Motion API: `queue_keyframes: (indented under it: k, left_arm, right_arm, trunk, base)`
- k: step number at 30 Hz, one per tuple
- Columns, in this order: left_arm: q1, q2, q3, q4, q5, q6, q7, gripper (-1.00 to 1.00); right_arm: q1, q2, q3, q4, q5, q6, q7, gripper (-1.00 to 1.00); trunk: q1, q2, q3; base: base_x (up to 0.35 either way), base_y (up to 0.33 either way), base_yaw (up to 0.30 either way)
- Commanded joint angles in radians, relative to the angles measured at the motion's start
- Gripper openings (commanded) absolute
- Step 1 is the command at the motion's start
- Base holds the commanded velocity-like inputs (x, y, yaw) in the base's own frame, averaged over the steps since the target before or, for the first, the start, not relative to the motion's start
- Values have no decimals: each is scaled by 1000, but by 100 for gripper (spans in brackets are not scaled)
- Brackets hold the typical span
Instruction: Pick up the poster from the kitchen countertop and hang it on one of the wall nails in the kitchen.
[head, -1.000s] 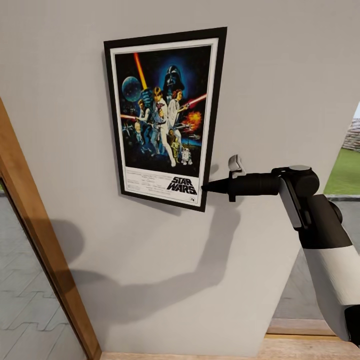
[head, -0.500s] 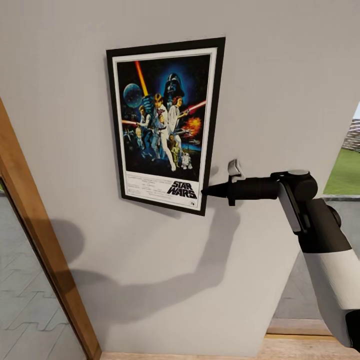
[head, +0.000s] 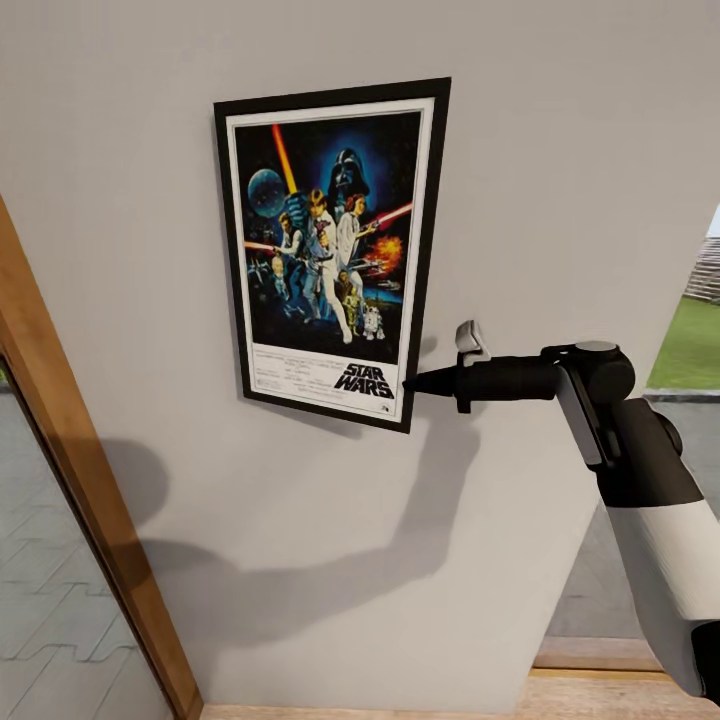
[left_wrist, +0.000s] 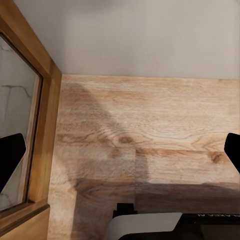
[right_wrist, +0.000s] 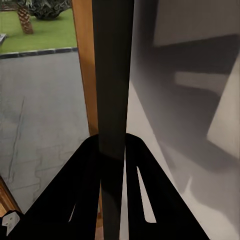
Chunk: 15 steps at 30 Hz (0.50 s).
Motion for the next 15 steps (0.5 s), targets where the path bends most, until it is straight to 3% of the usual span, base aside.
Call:
queue_keyframes:
  k: [1, 15]
  left_arm:
    - [0, -1, 5, -1, -4, -2, -7, 100]
    - [0, -1, 5, -2, -4, -2, -7, 100]
  right_arm:
    - [0, -1, 1, 0, -6, 8, -1, -100]
    - [0, 0, 0, 0, -6, 9, -1, -100]
  trunk:
    - [0, -1, 0]
    - [0, -1, 0]
  base:
    - [0, 0, 0]
    - [0, 0, 0]
